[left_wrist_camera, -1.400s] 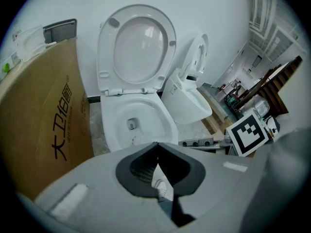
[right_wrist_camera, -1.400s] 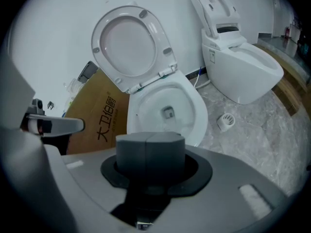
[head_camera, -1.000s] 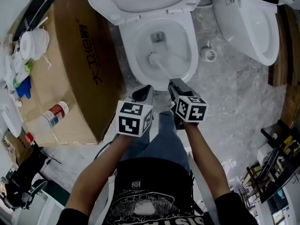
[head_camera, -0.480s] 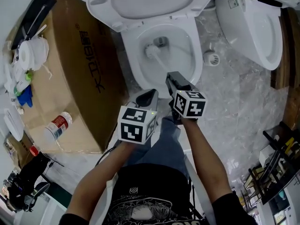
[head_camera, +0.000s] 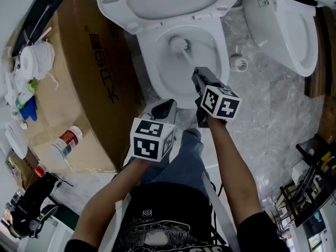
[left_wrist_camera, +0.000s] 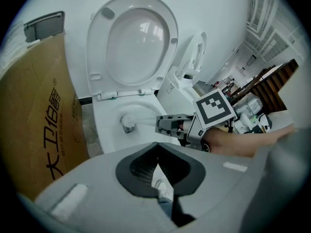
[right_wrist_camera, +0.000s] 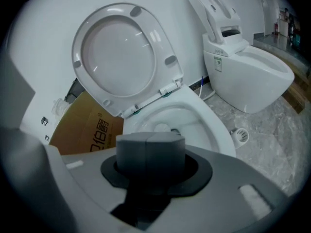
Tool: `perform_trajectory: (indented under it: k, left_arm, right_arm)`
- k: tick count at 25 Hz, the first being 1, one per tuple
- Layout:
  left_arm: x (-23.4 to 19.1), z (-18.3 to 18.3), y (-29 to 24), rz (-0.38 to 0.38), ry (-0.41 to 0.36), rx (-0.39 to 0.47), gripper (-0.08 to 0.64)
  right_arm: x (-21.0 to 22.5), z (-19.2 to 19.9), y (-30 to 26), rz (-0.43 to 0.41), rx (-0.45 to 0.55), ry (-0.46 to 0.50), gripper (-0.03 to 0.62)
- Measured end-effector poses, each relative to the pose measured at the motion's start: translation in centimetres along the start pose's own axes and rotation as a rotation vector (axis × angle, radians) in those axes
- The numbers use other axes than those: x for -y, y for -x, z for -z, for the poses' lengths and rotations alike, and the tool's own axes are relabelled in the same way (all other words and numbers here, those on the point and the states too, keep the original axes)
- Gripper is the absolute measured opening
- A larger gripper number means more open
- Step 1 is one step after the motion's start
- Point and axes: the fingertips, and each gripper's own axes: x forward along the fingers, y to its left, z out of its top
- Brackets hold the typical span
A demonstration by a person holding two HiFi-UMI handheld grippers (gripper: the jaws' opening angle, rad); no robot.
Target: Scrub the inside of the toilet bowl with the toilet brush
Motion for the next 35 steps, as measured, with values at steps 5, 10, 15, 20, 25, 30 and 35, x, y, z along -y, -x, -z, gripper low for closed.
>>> perform_trajectory:
  k: [5,10,15,20,25,30,35]
  left_arm:
    - [0.1,0.1,0.0,-0.003,-0.005,-0.002,-0.003]
    - [0.9,0.6,0.2,-0.002,-0.014,0.0,-0.003]
    - [1.7,1.4,0.0,-0.005,-0.012,0.002,-0.003]
    - [2.7,2.1,0.0,-0.009,-0.009,0.007,-0.003]
    - [3.5,2.9,0.1,-0.01,-0.001,0.012,-0.003]
    - [3.7,3.2,0.3,-0.014,0.007,0.02,-0.003]
    - [3.3,3.3,0.5,-0.02,0.016,0.026,-0.003]
  right_arm:
    - [1.7,-0.3,0.9,0.036,0.025,-0.034,0.15]
    - [3.3,1.1,2.3,0.072,0.014,-0.01,0.15]
    - [4.7,2.9,4.3,0.087,-0.003,-0.006,0.15]
    - [5.6,5.5,6.2,0.096,-0.036,-0.008,0.15]
    - [5.3,8.4,7.5,0.092,-0.07,-0.023,0.15]
    - [3.3,10.0,7.2,0.046,-0.093,-0.027,0.15]
    - [1.4,9.0,5.4,0.01,-0.084,-0.016,0.15]
